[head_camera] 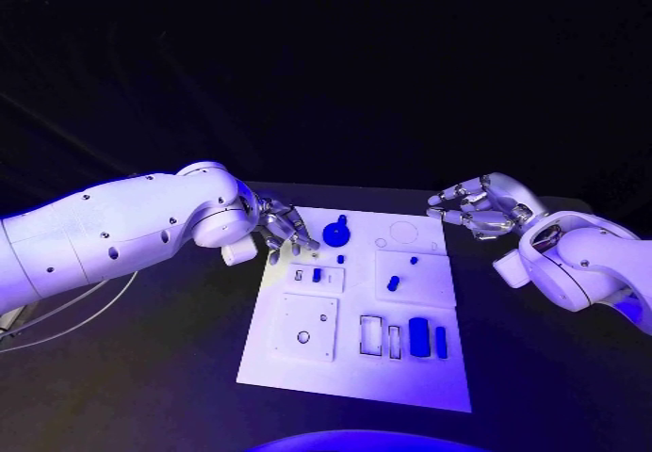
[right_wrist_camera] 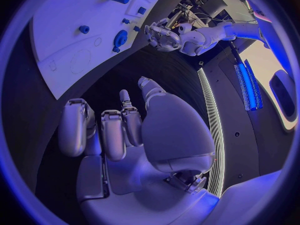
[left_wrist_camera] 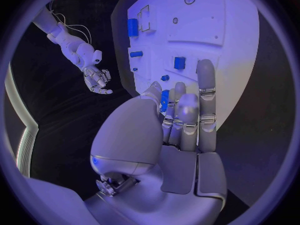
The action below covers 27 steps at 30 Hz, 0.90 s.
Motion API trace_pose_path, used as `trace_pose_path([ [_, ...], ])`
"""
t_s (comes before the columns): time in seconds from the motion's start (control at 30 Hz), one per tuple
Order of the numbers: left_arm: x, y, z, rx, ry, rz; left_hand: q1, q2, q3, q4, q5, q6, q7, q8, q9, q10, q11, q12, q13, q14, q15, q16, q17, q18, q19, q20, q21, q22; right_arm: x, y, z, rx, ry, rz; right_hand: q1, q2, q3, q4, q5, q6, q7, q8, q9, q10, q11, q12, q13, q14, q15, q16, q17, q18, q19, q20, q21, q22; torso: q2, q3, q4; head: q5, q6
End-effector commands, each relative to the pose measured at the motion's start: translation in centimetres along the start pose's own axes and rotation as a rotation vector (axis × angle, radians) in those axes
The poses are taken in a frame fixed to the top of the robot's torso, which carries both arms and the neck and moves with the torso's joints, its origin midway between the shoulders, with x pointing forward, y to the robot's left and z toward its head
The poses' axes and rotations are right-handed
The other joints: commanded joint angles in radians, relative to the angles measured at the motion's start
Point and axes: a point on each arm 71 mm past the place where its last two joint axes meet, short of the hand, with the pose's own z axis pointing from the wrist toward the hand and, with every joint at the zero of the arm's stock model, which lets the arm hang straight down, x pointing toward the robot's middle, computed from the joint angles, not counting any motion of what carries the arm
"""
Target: Assemble the parts on the task board
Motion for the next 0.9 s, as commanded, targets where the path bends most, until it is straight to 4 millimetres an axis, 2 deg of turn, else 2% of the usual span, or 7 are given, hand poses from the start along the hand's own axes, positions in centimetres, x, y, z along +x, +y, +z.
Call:
trace_pose_path([
  [0.03, -0.4, -0.4, 0.2, 0.014, -0.023, 0.124, -0.052, -0.003, -0.037, -0.003, 0.007, 0.027, -0.021, 0.057, 0.025, 0.042, -0.027, 0.104, 0.054, 0.063, -0.015, 0.192, 0.211, -0.034, 0.047, -0.018, 0.197, 0.244, 0.1, 0.0, 0.0, -0.007, 0.013, -0.002, -0.013, 0.001, -0.006, -0.002, 0.005, -0.006, -0.002, 0.000, 0.002, -0.004, -0.003, -0.001, 0.093, 0.058, 0.003, -0.004, 0.132, 0.019, -0.007, -0.001, 0.000, 0.038, 0.001, 0.0003, 0.0002, 0.001, -0.001],
  [0.07, -0.8, -0.4, 0.3, -0.008, -0.056, 0.175, -0.095, -0.012, -0.076, 0.013, 0.000, 0.051, -0.039, 0.107, 0.048, 0.116, -0.043, 0.250, 0.191, 0.089, -0.027, 0.270, 0.308, -0.047, 0.062, -0.030, 0.289, 0.359, 0.1, 0.0, 0.0, -0.007, 0.013, -0.002, -0.013, 0.002, -0.006, -0.002, 0.005, -0.005, -0.002, 0.000, 0.002, -0.003, -0.003, 0.001, 0.095, 0.059, 0.003, -0.003, 0.133, 0.019, -0.006, -0.001, 0.002, 0.040, 0.001, 0.0002, 0.0005, 0.002, -0.002],
  [0.1, -1.0, -0.4, 0.4, -0.021, -0.071, 0.197, -0.102, -0.010, -0.091, 0.012, -0.005, 0.052, -0.049, 0.129, 0.059, 0.165, -0.050, 0.337, 0.285, 0.100, -0.036, 0.297, 0.346, -0.053, 0.066, -0.035, 0.328, 0.408, 0.1, 0.0, 0.0, -0.007, 0.013, -0.002, -0.013, 0.002, -0.006, -0.002, 0.005, -0.005, -0.002, 0.000, 0.002, -0.003, -0.003, 0.001, 0.095, 0.059, 0.003, -0.003, 0.133, 0.019, -0.006, -0.001, 0.002, 0.040, 0.001, 0.0001, 0.0008, 0.004, -0.001],
  [0.2, -1.4, -0.4, 0.8, -0.062, -0.104, 0.249, -0.139, -0.001, -0.130, 0.008, -0.002, 0.068, -0.071, 0.174, 0.084, 0.287, -0.064, 0.513, 0.502, 0.116, -0.052, 0.333, 0.399, -0.071, 0.085, -0.045, 0.416, 0.532, 0.2, 0.0, 0.1, -0.006, 0.014, -0.002, -0.013, 0.002, -0.006, -0.002, 0.005, -0.005, -0.002, 0.000, 0.002, -0.003, -0.003, 0.001, 0.095, 0.059, 0.003, -0.003, 0.133, 0.019, -0.006, -0.001, 0.002, 0.040, 0.000, 0.0003, 0.0006, 0.005, -0.002],
  [0.27, -1.7, -0.3, 1.0, -0.089, -0.119, 0.271, -0.150, 0.017, -0.166, 0.011, -0.001, 0.064, -0.083, 0.209, 0.105, 0.330, -0.075, 0.588, 0.595, 0.116, -0.063, 0.333, 0.399, -0.079, 0.086, -0.056, 0.464, 0.593, 0.2, 0.0, 0.1, -0.006, 0.014, -0.002, -0.013, 0.002, -0.007, -0.003, 0.005, -0.004, -0.002, 0.001, 0.002, -0.003, -0.003, 0.001, 0.095, 0.059, 0.003, -0.003, 0.133, 0.018, -0.006, -0.001, 0.003, 0.041, 0.000, 0.0004, 0.0002, 0.005, -0.001],
  [0.63, -2.7, 0.3, 2.0, -0.198, -0.128, 0.331, -0.162, 0.058, -0.242, 0.011, 0.000, 0.064, -0.099, 0.271, 0.157, 0.409, -0.090, 0.685, 0.735, 0.116, -0.074, 0.333, 0.399, -0.088, 0.086, -0.064, 0.521, 0.672, 0.3, 0.0, 0.2, -0.005, 0.017, -0.002, -0.013, 0.003, -0.007, -0.002, 0.005, -0.003, -0.003, 0.001, 0.002, -0.002, -0.003, 0.002, 0.096, 0.059, 0.003, -0.003, 0.133, 0.018, -0.005, -0.001, 0.004, 0.042, 0.001, 0.0011, -0.0001, 0.010, -0.001],
  [0.9, -2.9, 0.4, 2.6, -0.235, -0.115, 0.359, -0.170, 0.063, -0.266, 0.012, 0.000, 0.054, -0.100, 0.281, 0.171, 0.404, -0.090, 0.685, 0.733, 0.116, -0.075, 0.333, 0.399, -0.089, 0.083, -0.065, 0.527, 0.679, 0.3, 0.0, 0.2, -0.004, 0.018, -0.001, -0.013, 0.003, -0.007, -0.002, 0.005, -0.003, -0.003, 0.001, 0.002, -0.002, -0.003, 0.002, 0.096, 0.059, 0.003, -0.003, 0.133, 0.018, -0.005, -0.001, 0.004, 0.042, 0.001, 0.0003, -0.0007, 0.013, -0.003],
])
